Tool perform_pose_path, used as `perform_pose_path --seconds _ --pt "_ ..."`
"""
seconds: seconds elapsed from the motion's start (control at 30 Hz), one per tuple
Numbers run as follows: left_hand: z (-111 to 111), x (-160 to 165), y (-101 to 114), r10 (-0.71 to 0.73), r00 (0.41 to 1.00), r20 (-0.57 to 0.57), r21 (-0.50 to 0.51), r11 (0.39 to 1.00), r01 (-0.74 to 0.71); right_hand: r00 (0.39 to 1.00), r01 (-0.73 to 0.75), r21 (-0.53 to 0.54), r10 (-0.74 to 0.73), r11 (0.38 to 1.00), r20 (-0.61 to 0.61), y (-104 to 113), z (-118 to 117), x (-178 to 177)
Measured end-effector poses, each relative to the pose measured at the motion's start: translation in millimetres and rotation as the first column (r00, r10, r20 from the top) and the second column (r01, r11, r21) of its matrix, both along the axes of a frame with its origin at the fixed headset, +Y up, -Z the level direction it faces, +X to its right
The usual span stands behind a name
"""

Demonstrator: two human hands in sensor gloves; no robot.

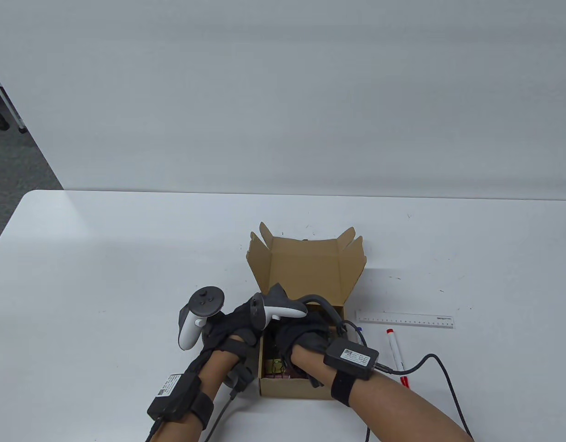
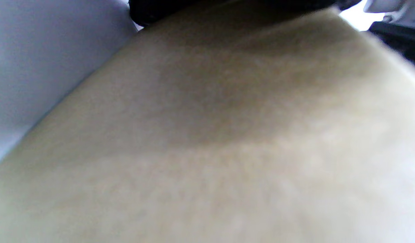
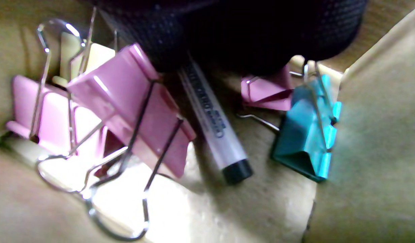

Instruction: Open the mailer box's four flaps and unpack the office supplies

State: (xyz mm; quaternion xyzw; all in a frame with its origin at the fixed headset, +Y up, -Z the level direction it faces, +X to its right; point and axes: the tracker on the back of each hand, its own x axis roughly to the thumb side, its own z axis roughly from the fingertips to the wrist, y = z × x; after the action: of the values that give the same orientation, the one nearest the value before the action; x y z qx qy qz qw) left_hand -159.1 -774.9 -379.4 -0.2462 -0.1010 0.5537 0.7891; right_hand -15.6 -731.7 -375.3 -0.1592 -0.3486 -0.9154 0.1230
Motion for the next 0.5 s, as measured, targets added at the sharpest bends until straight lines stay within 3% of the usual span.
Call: perform_pose_path --seconds 0.5 --pt "0.2 0.1 -0.3 0.003 1.0 -0.001 -0.002 1.0 -0.003 1.0 0.012 -0.024 -0.012 1.0 -0.012 -0.9 -1.6 -1.4"
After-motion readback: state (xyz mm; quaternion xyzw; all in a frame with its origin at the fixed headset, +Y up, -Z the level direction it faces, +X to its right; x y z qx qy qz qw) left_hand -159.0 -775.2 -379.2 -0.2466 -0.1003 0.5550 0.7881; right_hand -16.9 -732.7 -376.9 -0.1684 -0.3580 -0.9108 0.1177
